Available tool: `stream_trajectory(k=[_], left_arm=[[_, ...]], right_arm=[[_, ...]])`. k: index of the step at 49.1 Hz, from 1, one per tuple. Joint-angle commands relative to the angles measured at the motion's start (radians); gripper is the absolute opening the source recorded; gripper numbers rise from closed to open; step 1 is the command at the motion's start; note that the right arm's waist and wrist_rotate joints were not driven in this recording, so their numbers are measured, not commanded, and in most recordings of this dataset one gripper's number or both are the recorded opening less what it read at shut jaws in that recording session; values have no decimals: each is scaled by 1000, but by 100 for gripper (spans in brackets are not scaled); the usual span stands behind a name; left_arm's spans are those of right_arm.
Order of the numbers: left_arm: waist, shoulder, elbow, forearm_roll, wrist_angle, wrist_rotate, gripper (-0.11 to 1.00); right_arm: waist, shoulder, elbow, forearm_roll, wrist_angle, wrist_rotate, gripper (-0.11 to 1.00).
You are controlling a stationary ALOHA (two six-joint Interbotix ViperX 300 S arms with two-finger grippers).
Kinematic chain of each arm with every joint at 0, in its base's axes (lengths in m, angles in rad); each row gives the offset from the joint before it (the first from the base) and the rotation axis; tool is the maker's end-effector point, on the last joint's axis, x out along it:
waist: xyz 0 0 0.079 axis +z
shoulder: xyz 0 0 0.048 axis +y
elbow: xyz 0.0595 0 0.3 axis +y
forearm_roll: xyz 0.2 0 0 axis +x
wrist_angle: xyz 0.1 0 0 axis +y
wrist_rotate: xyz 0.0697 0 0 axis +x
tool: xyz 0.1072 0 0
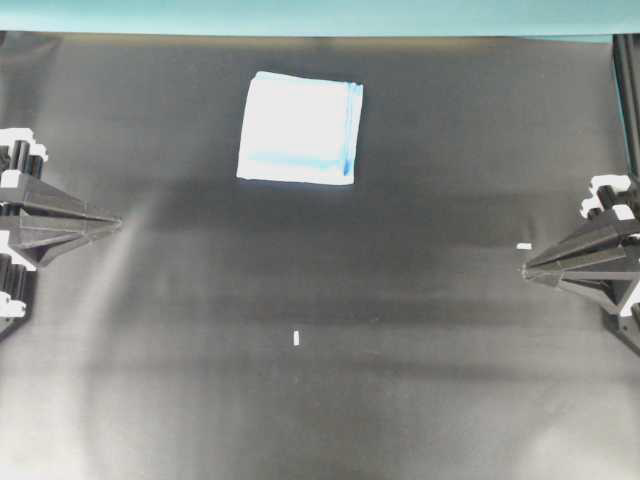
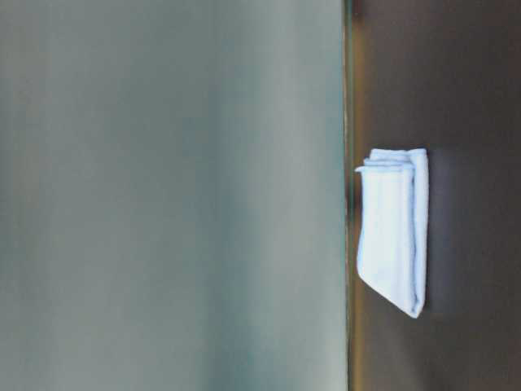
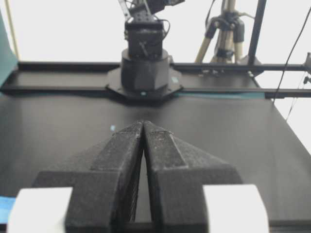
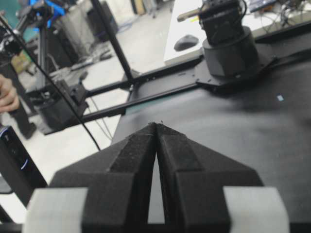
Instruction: Push a blue cloth with the left arm to wipe the desk.
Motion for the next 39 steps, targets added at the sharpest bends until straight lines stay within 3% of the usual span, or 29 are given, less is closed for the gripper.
stream_trajectory(k=[1, 11, 20, 39], left_arm=[[3, 49, -38, 38, -6, -17, 6], [48, 215, -129, 38, -11, -51, 0], [150, 397, -207, 38, -5, -95, 0], [336, 784, -413, 38, 60, -49, 1]], right_arm=[[0, 12, -15, 2, -5, 0, 3], [2, 12, -14, 2, 48, -2, 0], [2, 9, -14, 2, 61, -2, 0], [2, 5, -14, 2, 97, -2, 0]])
